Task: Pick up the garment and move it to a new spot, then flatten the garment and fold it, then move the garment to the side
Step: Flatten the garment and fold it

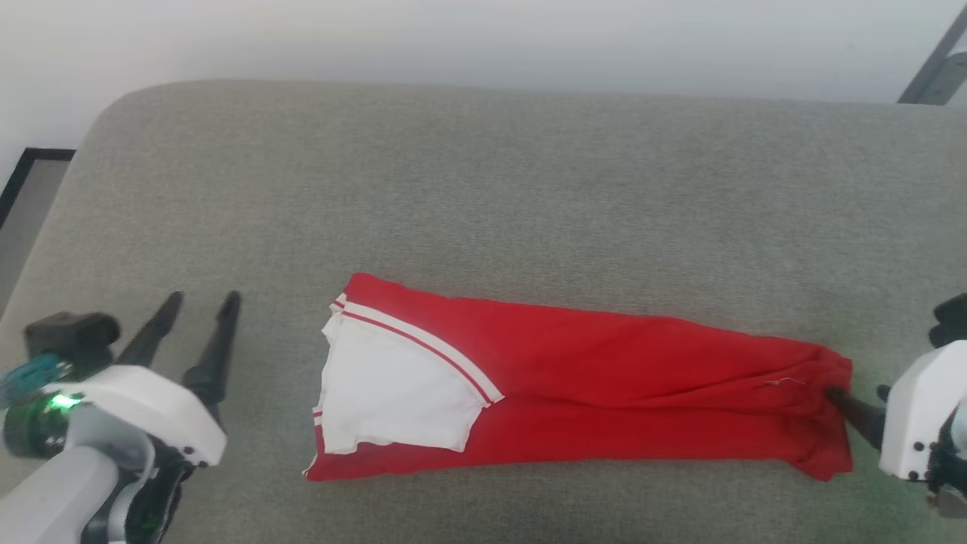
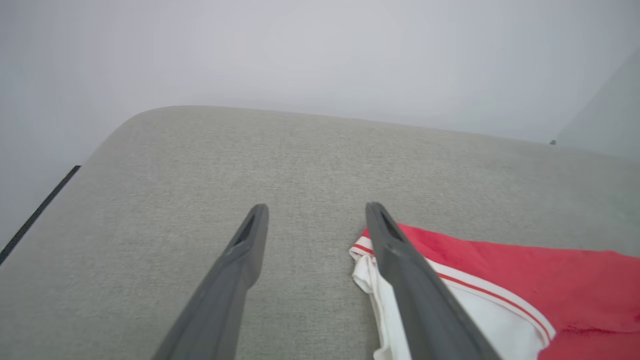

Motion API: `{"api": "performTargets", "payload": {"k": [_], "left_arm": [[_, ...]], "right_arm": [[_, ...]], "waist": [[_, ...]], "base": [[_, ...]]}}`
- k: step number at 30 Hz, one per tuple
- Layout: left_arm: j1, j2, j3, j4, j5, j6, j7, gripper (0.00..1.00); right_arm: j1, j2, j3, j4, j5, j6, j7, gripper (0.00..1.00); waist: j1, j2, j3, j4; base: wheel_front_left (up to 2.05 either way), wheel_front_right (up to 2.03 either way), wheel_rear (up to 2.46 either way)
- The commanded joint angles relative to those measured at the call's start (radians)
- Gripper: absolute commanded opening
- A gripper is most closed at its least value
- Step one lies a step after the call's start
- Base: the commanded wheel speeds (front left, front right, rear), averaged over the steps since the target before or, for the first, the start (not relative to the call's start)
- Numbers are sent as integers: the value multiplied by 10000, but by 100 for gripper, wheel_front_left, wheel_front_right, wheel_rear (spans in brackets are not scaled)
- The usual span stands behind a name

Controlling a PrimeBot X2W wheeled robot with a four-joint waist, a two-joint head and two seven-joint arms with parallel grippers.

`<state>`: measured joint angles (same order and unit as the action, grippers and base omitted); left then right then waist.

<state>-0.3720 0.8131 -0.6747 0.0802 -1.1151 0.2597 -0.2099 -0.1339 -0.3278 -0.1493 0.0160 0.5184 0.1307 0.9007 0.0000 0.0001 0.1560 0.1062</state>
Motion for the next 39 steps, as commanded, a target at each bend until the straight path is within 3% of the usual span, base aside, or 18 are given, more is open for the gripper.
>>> {"api": "performTargets", "payload": {"k": [1, 7, 18, 19, 20, 28, 39], "left_arm": [[231, -19, 205, 89, 40, 26, -209, 100], [1193, -501, 1551, 553, 332, -143, -559, 100], [2767, -2382, 4456, 1136, 2000, -1290, -554, 100], [2792, -2536, 4635, 1161, 2162, -1402, -554, 100], [2840, -2667, 4772, 1213, 2342, -1508, -554, 100], [2922, -3514, 5773, 1527, 3113, -2236, -556, 100], [2675, -3951, 6237, 1748, 3639, -2664, -556, 100]], "right_arm": [[-137, -69, -81, 135, -41, 0, -44, 100], [-205, -66, -399, 829, -79, 0, 156, 100], [-600, 212, 165, 2446, 503, 4, 640, 100], [-639, 184, 353, 2561, 549, 5, 674, 32], [-674, 156, 527, 2625, 661, 5, 720, 0], [-1237, -636, 830, 2596, 1221, 0, 391, 0], [-1771, -1807, -380, 3105, 665, -9, 105, 0]], "waist": [[0, -1, 43, 93], [0, -1, 176, 469], [0, -1, 481, 958], [0, -1, 508, 988], [0, -1, 530, 1013], [0, -1, 648, 961], [0, -1, 834, 468]], "base": [[0, 0, 0], [0, 0, 0], [0, 0, 0], [0, 0, 0], [0, 0, 0], [0, 0, 0], [0, 0, 0]]}}
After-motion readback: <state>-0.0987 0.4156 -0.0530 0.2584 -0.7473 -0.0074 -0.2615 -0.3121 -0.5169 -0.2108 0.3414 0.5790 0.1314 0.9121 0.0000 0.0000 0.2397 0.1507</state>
